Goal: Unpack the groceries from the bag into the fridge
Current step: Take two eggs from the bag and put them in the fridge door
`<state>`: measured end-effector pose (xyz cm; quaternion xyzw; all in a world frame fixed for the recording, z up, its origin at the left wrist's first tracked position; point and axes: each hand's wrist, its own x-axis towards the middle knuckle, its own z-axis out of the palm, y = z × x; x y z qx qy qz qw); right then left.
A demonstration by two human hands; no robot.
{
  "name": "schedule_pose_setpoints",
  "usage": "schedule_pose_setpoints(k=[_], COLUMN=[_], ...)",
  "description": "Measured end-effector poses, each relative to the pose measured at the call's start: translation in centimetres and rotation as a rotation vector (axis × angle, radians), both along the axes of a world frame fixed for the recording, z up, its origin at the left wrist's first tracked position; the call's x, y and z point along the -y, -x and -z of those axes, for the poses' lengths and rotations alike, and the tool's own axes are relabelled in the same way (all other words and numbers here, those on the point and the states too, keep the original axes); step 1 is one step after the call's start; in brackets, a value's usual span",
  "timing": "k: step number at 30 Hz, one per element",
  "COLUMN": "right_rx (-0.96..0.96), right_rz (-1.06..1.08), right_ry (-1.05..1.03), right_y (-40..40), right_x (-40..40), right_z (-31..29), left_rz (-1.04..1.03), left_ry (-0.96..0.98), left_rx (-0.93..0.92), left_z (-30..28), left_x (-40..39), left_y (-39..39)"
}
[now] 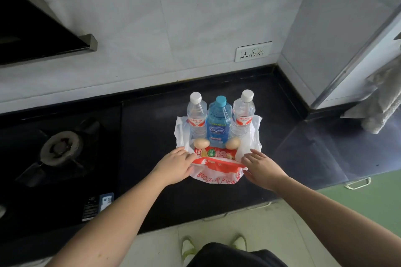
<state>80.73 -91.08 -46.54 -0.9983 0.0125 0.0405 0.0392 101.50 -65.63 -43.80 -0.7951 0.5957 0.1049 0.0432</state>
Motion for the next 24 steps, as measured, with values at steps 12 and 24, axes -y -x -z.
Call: schedule_pose_setpoints(k=[12, 24], right_rx=[-0.036, 0.175], right_rz=[0.634, 0.275], right_ry=[-0.669, -0.295], right_y=[-0.6, -4.6], right_x=[0.4, -0.9], right_z=[-0.9, -2.1], left_rz=[-0.411, -0.181], left_ry=[0.096, 0.405], left_rx=[-0.421, -0.122], left_z=[2.0, 0.7], left_x=[-1.5, 3.7], left_y=[-0.7, 0.2])
